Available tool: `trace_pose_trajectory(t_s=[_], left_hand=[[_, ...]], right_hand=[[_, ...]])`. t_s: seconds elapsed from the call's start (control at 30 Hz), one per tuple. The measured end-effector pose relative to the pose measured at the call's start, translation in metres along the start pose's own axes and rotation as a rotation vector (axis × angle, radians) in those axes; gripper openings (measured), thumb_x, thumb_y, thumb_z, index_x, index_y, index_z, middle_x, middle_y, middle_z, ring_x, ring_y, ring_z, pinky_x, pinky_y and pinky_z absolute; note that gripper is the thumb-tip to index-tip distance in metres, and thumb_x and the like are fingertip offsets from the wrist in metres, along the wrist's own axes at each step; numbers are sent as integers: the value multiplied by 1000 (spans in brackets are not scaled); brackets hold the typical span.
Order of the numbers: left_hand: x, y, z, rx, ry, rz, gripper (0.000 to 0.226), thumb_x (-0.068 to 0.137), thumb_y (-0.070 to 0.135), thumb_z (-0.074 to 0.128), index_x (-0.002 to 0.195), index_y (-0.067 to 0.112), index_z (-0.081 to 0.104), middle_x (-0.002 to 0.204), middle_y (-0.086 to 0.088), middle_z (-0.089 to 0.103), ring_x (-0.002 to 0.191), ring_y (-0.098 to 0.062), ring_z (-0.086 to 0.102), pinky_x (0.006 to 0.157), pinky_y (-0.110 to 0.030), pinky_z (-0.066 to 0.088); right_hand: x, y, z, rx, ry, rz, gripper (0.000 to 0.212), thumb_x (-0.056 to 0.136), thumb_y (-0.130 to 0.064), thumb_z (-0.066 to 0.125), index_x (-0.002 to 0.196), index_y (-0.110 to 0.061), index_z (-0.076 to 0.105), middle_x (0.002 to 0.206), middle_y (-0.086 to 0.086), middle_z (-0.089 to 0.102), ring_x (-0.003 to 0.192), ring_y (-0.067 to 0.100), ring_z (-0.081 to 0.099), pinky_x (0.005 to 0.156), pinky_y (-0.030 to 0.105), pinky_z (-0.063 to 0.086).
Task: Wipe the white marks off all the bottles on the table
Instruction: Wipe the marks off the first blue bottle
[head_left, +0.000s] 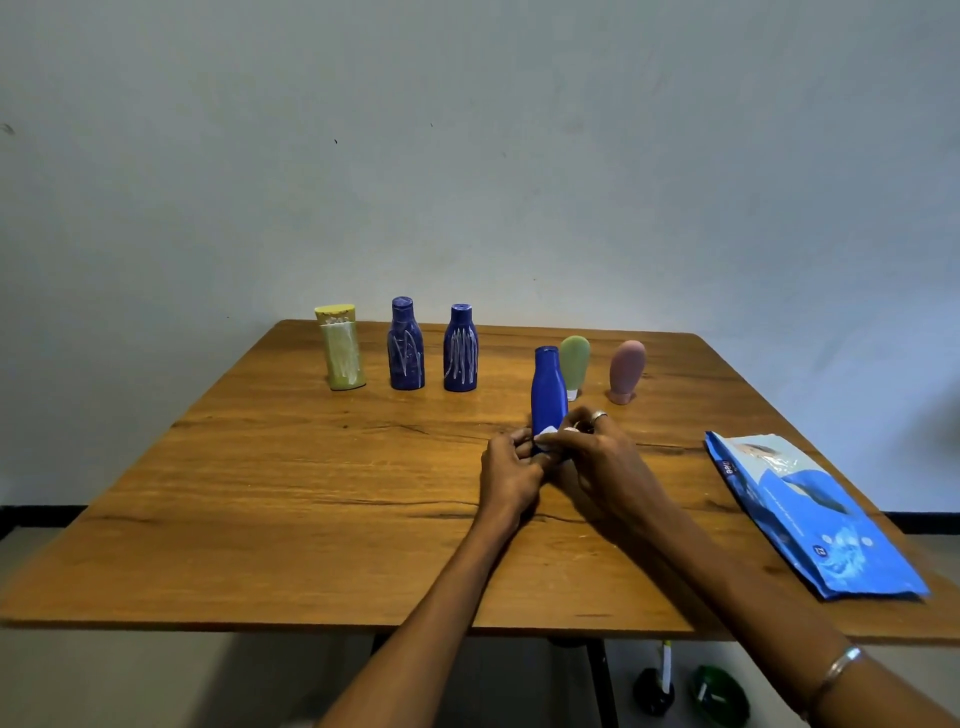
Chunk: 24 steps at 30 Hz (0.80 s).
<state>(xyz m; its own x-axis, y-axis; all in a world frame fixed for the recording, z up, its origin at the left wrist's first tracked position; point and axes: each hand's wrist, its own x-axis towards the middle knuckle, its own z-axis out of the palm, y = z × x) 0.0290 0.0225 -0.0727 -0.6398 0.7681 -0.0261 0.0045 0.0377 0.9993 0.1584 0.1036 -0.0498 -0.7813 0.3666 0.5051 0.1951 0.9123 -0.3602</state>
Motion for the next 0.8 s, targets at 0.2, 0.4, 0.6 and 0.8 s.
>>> trace_pose_trajectory(t_s=[0.2,0.4,0.6,0.8], left_hand=[[-1,3,0,-142,0,-29,56,89,0,72,141,3,53,126,-17,70,106,-24,74,87,-42,63],[0,4,-3,-176,73,13,54,90,3,73,140,2,53,129,-18,69,111,-22,71,93,-38,61],[-2,7,-1,-216,55,8,48,94,-2,66,140,2,53,124,-17,71,108,-23,72,95,-40,59],[-1,6,-4,-235,-35,1,42,99,-1,57,140,5,54,114,-7,75,102,-18,74,88,-30,60]], right_hand=[[12,7,1,127,214,172,33,86,-3,76,116,-16,76,120,3,61,106,9,61,93,29,59],[-9,5,19,294,227,207,27,82,-21,85,108,-22,78,109,-7,64,102,4,66,84,29,61],[-11,2,19,249,292,270,22,88,-20,80,109,-27,76,106,-9,71,100,-1,66,82,23,59],[-9,-2,17,294,320,345,18,94,-17,71,108,-28,73,102,-17,72,96,-3,66,81,23,59]])
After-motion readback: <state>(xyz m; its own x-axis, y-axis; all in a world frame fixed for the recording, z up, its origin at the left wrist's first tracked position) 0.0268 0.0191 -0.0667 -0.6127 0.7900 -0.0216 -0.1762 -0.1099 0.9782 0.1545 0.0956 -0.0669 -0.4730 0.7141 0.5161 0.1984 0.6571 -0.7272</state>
